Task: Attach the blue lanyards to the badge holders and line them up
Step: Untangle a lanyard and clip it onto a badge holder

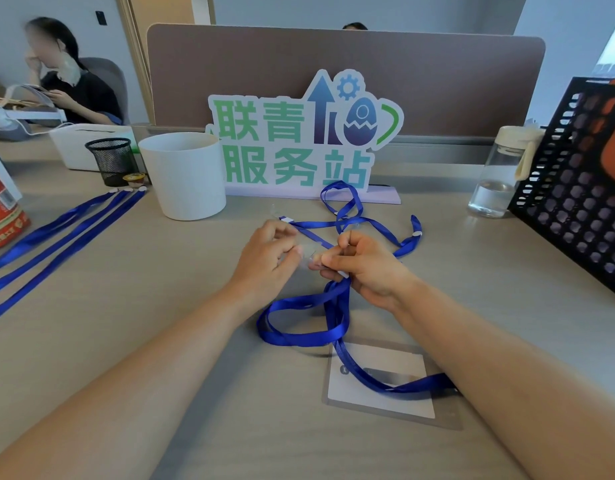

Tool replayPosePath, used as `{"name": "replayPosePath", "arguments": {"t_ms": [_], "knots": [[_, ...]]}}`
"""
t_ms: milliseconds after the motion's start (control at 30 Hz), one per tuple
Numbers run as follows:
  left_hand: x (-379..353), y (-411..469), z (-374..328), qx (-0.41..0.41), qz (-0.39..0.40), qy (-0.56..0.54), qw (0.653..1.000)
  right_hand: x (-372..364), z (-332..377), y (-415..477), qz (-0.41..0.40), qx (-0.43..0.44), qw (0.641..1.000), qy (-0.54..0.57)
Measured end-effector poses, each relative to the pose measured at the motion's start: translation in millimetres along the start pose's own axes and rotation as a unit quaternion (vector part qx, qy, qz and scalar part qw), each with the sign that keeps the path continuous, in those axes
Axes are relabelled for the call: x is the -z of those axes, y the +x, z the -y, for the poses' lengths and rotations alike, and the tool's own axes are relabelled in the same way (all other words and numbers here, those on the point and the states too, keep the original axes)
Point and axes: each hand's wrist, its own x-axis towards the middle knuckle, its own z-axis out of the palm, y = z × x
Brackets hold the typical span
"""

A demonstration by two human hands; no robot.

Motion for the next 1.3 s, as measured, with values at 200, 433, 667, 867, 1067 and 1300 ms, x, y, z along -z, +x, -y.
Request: {"name": "replayPosePath", "arguments": {"t_ms": [200, 433, 667, 867, 1067, 1300], "knots": [[5.3, 0.2, 15.4, 0.063, 0.136, -0.056, 0.987, -1.7, -0.3, -0.6, 0.023, 0.004, 1.0, 0.008], [13.0, 1.6, 13.1, -0.022, 0.015, 0.021, 0.999, -2.5, 8.0, -4.2, 0.02, -0.001, 0.999, 0.028], [25.5, 4.1, -0.1, 0.095, -0.187, -0.029, 0.977, 4.1, 21.8, -1.6, -0.057, 0.035, 0.998, -0.001], [24.5, 2.2, -8.8, 0.113, 0.093, 0.022, 0.989, 6.0, 36.3, 0.0, -0.084, 0.086, 0.986, 0.119], [9.8, 3.1, -21.7, 0.122, 0.199, 0.205, 0.951, 1.2, 45.1, -2.2, -0.077, 0.087, 0.969, 0.219], [15.6, 9.5, -18.0, 0.179, 0.056, 0.025, 0.982, 5.6, 45.4, -2.2, -0.102, 0.104, 0.976, 0.162]]}}
